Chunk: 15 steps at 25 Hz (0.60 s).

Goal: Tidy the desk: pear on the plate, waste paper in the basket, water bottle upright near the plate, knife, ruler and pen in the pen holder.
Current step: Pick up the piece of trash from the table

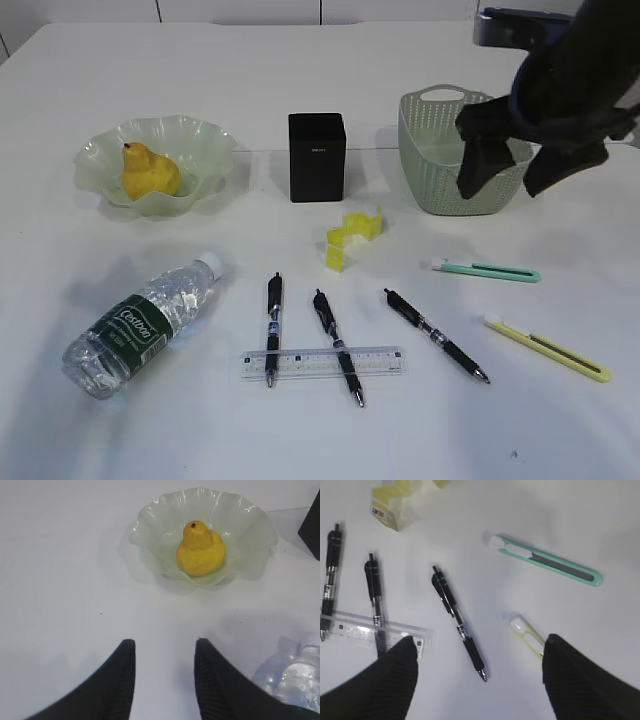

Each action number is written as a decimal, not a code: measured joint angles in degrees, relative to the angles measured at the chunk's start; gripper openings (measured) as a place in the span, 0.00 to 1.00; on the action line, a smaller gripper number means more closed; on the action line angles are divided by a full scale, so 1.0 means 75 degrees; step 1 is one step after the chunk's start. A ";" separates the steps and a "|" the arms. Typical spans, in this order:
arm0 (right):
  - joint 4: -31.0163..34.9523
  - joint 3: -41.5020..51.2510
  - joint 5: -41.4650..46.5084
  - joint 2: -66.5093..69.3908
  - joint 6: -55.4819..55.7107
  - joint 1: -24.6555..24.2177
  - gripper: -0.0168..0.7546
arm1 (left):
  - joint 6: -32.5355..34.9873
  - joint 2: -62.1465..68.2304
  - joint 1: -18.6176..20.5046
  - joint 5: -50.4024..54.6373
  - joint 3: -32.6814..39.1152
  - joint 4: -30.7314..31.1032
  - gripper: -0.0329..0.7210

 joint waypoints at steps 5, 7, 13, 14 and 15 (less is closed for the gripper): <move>0.0190 -0.0894 0.0239 0.0637 0.0000 0.0357 0.77 | 0.0000 0.0000 0.0000 0.0014 0.0000 0.0000 0.41; 0.0257 -0.1289 0.0376 0.0949 0.0000 0.0492 0.77 | 0.0000 0.0000 0.0000 0.0014 0.0000 0.0000 0.41; 0.0334 -0.2363 0.0873 0.1925 0.0127 0.0679 0.77 | 0.0000 0.0000 0.0000 0.0014 0.0000 0.0000 0.41; 0.0363 -0.2539 0.0888 0.2092 0.0134 0.0691 0.77 | 0.0000 0.0000 0.0000 0.0014 0.0000 0.0000 0.41; 0.0377 -0.2679 0.0898 0.2226 0.0134 0.0691 0.77 | 0.0000 0.0000 0.0000 0.0014 0.0000 0.0000 0.41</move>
